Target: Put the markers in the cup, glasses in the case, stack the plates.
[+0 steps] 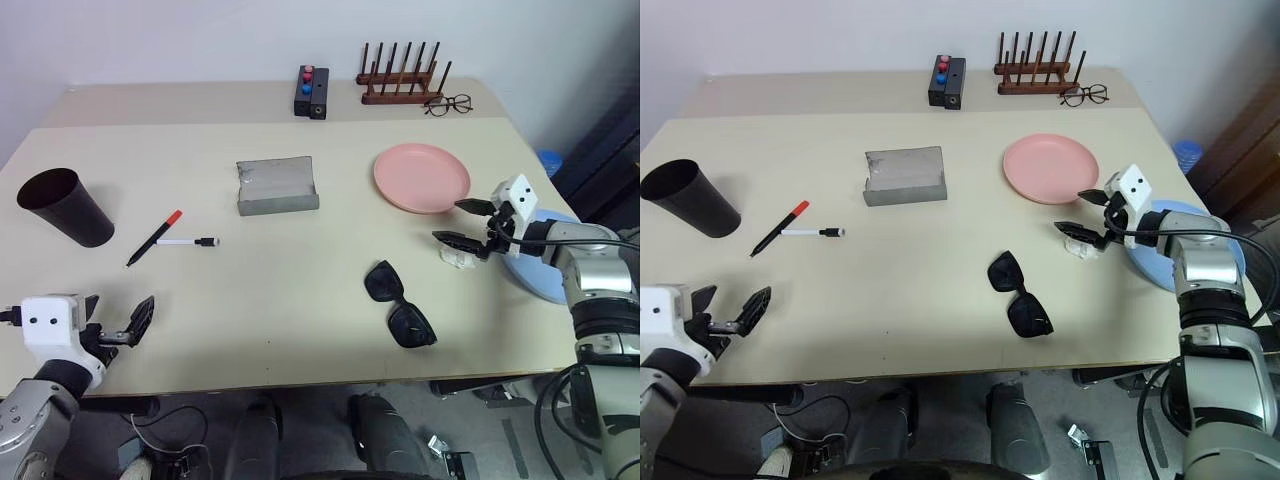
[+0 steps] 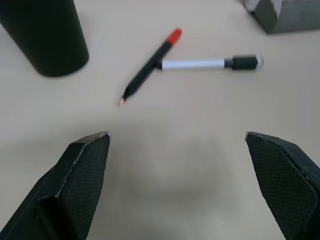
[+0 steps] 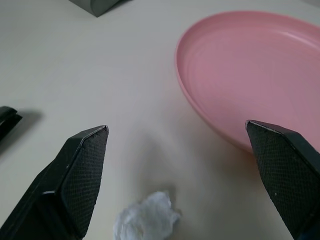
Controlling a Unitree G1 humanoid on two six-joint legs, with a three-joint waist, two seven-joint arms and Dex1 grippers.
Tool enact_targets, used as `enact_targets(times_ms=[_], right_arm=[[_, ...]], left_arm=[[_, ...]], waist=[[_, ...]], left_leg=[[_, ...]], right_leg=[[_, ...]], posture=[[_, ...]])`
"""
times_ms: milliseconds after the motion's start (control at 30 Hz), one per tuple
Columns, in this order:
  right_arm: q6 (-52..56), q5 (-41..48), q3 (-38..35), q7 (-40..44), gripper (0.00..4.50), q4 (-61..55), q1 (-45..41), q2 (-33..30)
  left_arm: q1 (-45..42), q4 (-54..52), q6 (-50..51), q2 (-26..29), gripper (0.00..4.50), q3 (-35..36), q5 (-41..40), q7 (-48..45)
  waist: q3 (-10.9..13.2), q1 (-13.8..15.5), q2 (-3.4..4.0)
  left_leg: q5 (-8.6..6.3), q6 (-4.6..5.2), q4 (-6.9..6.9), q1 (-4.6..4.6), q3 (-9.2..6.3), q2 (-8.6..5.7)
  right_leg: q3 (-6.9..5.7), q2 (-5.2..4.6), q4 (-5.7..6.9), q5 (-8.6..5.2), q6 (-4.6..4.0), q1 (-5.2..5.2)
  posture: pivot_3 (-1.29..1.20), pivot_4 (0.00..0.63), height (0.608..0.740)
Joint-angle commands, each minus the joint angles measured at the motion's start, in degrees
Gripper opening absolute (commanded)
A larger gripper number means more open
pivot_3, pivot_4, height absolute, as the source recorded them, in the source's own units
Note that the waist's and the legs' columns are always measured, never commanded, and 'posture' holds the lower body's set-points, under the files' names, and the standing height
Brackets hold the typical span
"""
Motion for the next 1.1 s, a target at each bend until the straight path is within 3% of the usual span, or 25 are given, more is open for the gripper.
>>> enact_targets(times_ms=[33, 200, 500, 800, 1100], right_arm=[[0.0, 0.6, -0.4, -0.4, 4.50, -3.5, -2.5, 0.2], [3.5, 2.3, 0.3, -0.7, 4.50, -13.5, -0.5, 1.7], [13.3, 6.1, 3.7, -6.3, 4.50, -34.3, 5.6, 9.6], [19.5, 10.2, 5.2, -8.8, 4.50, -46.5, 14.9, 10.7], [21.0, 12.7, 10.0, -6.9, 4.50, -51.3, 15.0, 12.1]], left_arm=[[-2.9, -2.0, 1.0, 1.5, 4.44, -2.1, 0.7, 1.2], [-9.9, 0.4, 6.6, 4.0, 4.44, -6.5, 2.1, 3.9], [-29.5, 9.6, 16.0, 0.8, 4.44, -13.8, 6.4, 14.6], [-45.1, 15.6, 28.8, -16.6, 4.44, -11.2, 9.6, 32.5], [-53.3, 20.4, 35.4, -22.0, 4.44, -10.2, 15.9, 41.0]], waist=[[0.0, 0.0, 0.00], [0.0, 0.1, 0.00], [0.0, 0.3, -0.01], [0.0, 0.5, -0.05], [0.0, 0.2, -0.05]], left_leg=[[0.00, 0.00, 0.02, 0.01, 0.00, 0.00], [0.00, 0.00, 0.02, 0.01, -0.04, 0.00], [0.01, 0.00, 0.12, 0.05, -0.20, -0.02], [0.01, 0.00, 0.29, 0.02, -0.32, -0.06], [0.01, 0.00, 0.28, 0.03, -0.36, -0.06]], right_leg=[[0.00, 0.00, 0.02, 0.00, 0.01, 0.00], [-0.01, 0.03, 0.09, 0.01, 0.04, 0.01], [-0.04, 0.08, 0.54, 0.00, 0.34, 0.00], [-0.09, 0.08, 0.63, 0.01, 0.41, 0.04], [-0.10, 0.10, 0.65, 0.00, 0.42, 0.04]], posture=[[0.00, 0.150, 0.740], [0.00, 0.150, 0.740], [0.00, 0.150, 0.740], [0.00, 0.150, 0.740], [0.00, 0.150, 0.740]])
